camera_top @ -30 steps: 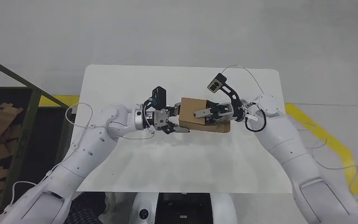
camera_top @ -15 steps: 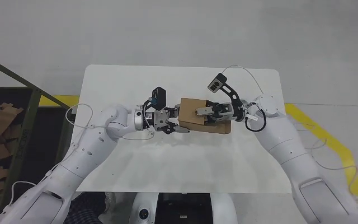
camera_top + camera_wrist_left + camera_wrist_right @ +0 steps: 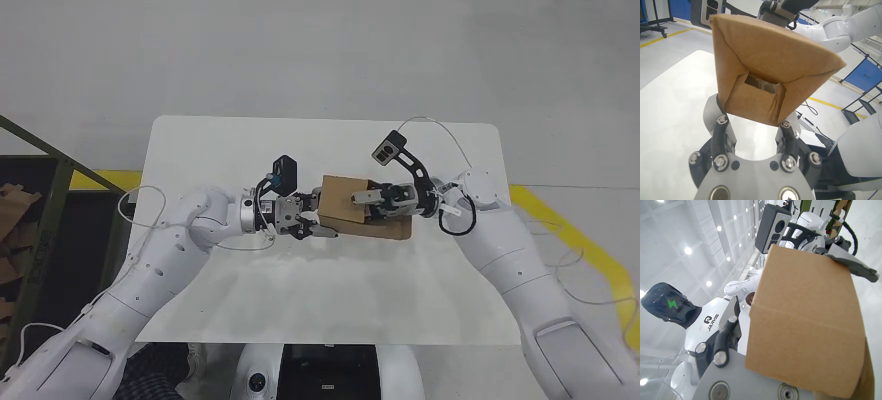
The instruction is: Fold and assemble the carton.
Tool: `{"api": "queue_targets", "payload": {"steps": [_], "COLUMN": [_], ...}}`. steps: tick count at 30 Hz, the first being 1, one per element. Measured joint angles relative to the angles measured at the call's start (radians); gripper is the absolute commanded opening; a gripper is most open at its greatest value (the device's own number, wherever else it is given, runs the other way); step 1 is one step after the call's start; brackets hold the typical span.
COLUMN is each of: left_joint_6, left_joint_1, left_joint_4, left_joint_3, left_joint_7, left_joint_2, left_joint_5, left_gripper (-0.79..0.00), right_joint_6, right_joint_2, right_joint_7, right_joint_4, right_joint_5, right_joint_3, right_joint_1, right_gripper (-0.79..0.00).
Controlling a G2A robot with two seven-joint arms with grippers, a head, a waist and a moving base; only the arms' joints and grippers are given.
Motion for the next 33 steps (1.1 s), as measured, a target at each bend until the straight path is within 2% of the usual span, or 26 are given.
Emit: {"api": "queue_targets", "payload": {"steps": [12, 22, 28, 29, 30, 33], "left_joint_6": [0.0, 0.0, 0.0, 0.0, 0.0, 0.0], "left_joint_1": [-0.001, 0.001, 0.001, 0.001, 0.001, 0.001], "left_joint_4": [-0.018, -0.024, -0.016, -0.015, -0.014, -0.011], "left_joint_3": [0.011, 0.011, 0.006, 0.006, 0.005, 0.004], "left_joint_7": [-0.06, -0.089, -0.101, -0.104, -0.105, -0.111], "left_joint_2": [0.003, 0.006, 0.007, 0.007, 0.007, 0.007], "left_joint_5": [-0.049, -0.086, -0.109, -0.113, -0.116, -0.127], "left_gripper": [-0.462, -0.477, -0.499, -0.502, -0.502, -0.517], "right_joint_6": [0.0, 0.0, 0.0, 0.0, 0.0, 0.0], "right_joint_2": [-0.022, -0.046, -0.039, -0.035, -0.032, -0.021], "right_joint_7": [0.0, 0.0, 0.0, 0.0, 0.0, 0.0], "right_joint_4": [0.008, 0.039, 0.043, 0.04, 0.037, 0.024], "right_joint_5": [-0.005, -0.012, -0.036, -0.042, -0.047, -0.059], "right_joint_3": [-0.017, -0.033, -0.001, 0.009, 0.016, 0.041], "right_joint_1": [0.004, 0.014, 0.008, 0.004, 0.001, -0.01], "right_gripper": [-0.496, -0.474, -0.403, -0.379, -0.299, -0.215]}}
